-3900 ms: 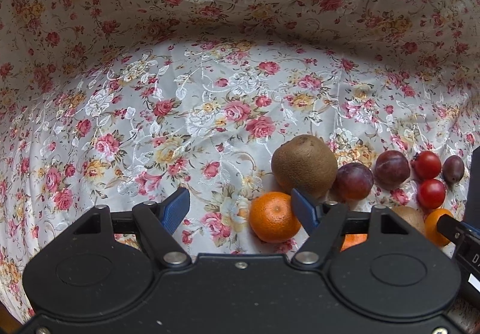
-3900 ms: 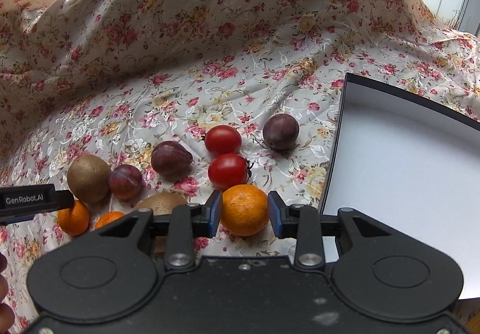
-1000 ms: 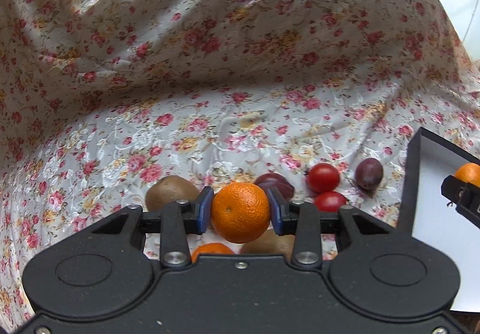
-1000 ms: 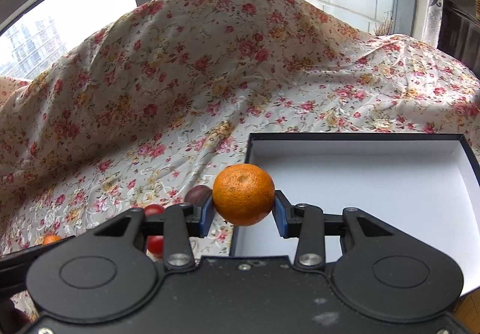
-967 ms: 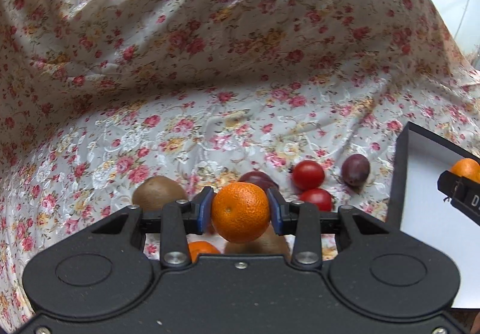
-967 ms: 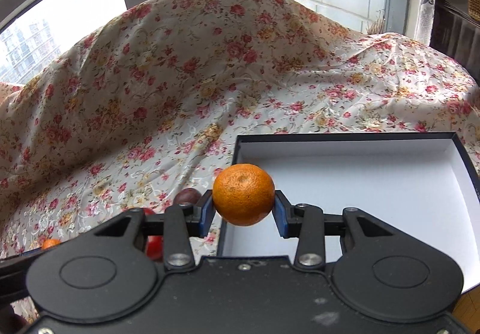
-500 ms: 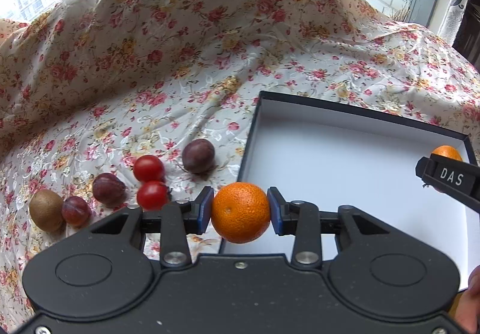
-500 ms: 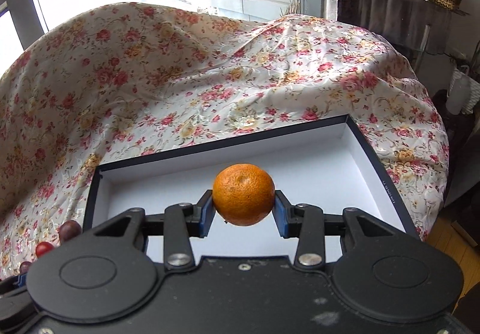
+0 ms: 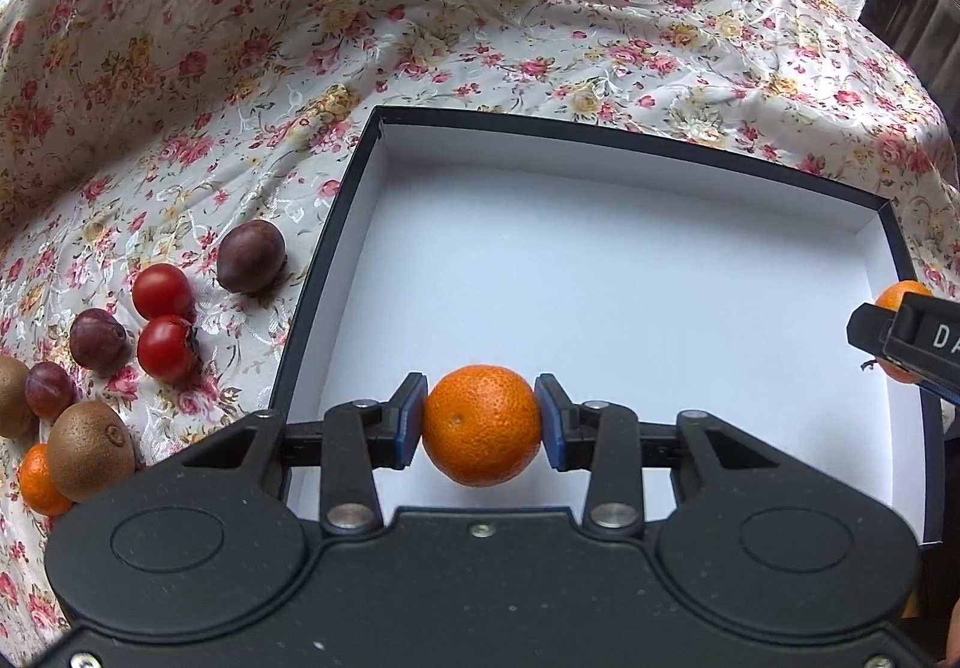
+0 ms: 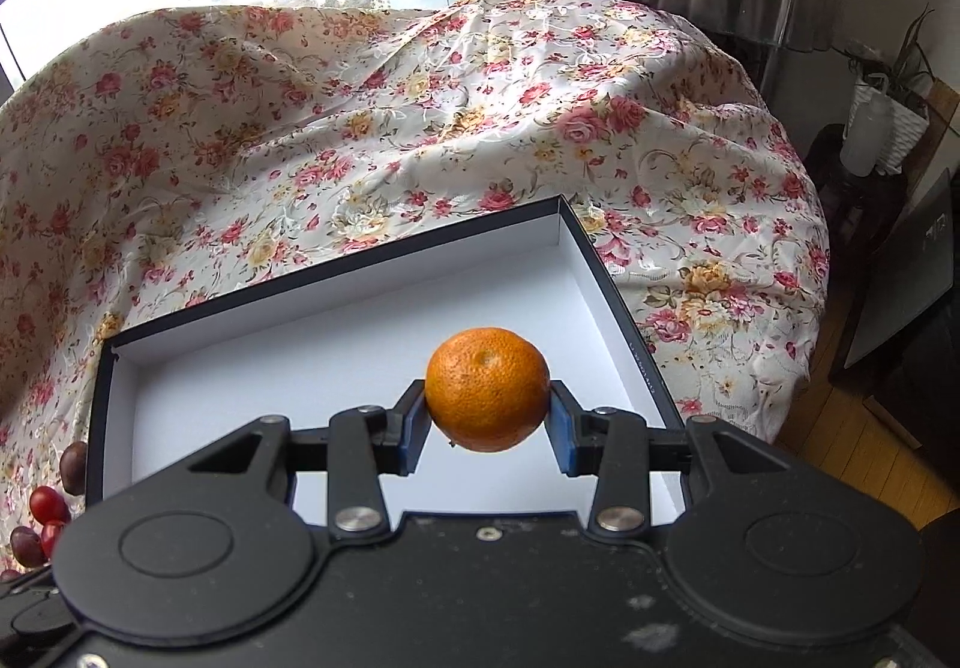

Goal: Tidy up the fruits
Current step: 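Carry orange into white box and open left tool while right tool releases its orange there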

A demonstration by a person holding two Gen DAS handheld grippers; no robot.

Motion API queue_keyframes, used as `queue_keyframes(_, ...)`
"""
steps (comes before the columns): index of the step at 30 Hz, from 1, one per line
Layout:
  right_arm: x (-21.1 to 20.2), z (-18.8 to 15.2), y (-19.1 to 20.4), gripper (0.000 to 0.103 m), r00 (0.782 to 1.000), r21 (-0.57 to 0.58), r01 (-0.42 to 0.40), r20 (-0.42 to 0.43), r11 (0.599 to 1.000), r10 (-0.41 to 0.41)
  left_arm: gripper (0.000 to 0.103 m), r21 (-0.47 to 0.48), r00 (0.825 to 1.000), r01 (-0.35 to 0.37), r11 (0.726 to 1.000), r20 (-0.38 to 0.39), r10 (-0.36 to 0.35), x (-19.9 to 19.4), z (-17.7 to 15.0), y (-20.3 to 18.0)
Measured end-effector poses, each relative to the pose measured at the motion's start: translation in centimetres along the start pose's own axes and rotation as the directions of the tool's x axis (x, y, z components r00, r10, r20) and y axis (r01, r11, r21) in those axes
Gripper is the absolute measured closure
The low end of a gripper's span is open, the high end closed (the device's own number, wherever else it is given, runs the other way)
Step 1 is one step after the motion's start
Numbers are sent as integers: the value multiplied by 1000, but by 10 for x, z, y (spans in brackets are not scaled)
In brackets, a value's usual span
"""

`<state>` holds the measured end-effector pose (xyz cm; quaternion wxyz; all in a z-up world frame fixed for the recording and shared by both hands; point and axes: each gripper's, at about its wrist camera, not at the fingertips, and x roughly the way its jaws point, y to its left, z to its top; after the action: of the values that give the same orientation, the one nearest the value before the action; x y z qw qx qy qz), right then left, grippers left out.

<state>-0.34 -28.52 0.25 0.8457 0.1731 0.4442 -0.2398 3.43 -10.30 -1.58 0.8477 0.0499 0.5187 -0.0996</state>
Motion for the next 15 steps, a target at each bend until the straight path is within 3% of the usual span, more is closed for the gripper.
queue_keyframes(6,-2,1,-1,60,1000,2,-2,-9,1000,2,51,20,1000,-10,1000,16,10,-3,0,-2)
queue_keyframes(8,-4,1,1,60,1000,-12,-3,-13,1000,3,46,22,1000,-3,1000,3,3,-2,1,-1)
queue_keyframes(15,-4,1,1,59,999,-15,-1,-35,1000,1,46,51,999,13,999,-41,-11,-1,-2,-3)
